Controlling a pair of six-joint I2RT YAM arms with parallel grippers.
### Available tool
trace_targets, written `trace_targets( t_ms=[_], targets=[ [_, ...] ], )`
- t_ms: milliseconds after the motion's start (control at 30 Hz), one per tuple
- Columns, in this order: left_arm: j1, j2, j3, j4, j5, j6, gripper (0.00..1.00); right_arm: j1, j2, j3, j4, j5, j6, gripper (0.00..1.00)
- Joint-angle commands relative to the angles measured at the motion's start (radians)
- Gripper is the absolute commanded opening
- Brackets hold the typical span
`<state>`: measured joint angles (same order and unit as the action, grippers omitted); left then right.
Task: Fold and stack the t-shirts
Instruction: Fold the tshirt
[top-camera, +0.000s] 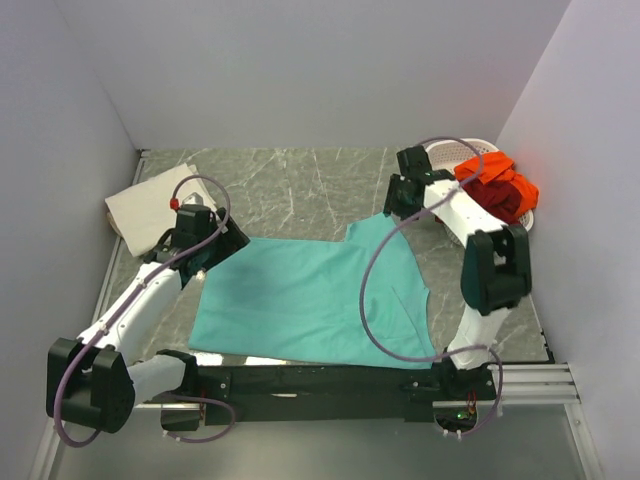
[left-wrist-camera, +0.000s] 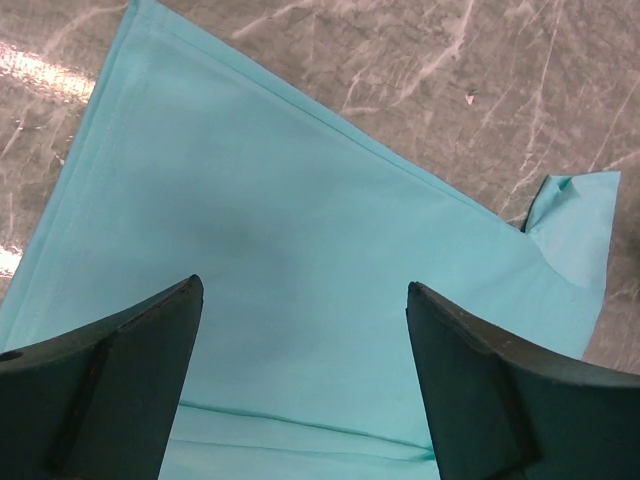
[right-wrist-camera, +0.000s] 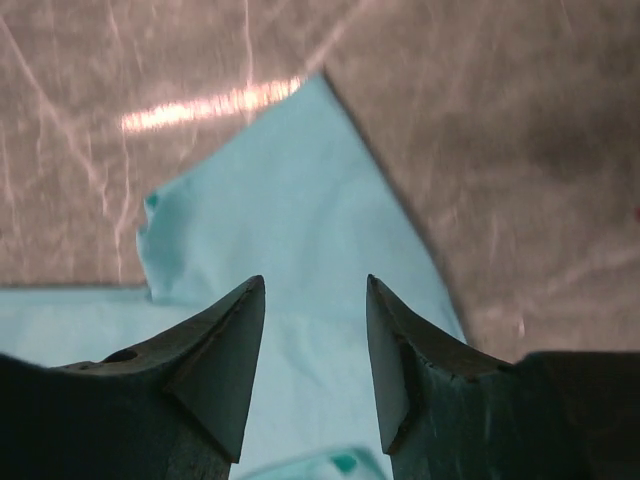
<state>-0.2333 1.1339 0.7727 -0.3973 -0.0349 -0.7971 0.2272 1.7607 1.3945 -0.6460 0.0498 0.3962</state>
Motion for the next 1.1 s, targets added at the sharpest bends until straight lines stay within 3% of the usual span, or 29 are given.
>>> trace_targets(
  t_ms=[0,200,600,767,1067],
  targets=[
    [0.003,-0.013,0.051,0.034,0.023,0.036,0.89,-0.015,0.114,0.144,0.092,0.03,-0.051,0.51],
    [0.015,-0.034,0.017,0.023,0.024,0.032,0.89,-0.026,0.269,0.251,0.095,0.027,-0.063,0.49],
    [0.028,-0.026,-0.019,0.029,0.044,0.036,0.89,-0.042,0.347,0.186,0.152,-0.073,-0.076,0.48],
    [0.032,-0.016,-0.036,0.044,0.038,0.058,0.9,-0.04,0.355,0.181,0.138,-0.09,-0.086,0.35],
    [0.101,0.176,0.043,0.205,0.095,0.128,0.9,-0.042,0.361,0.199,0.117,-0.08,-0.082,0.38]
  ],
)
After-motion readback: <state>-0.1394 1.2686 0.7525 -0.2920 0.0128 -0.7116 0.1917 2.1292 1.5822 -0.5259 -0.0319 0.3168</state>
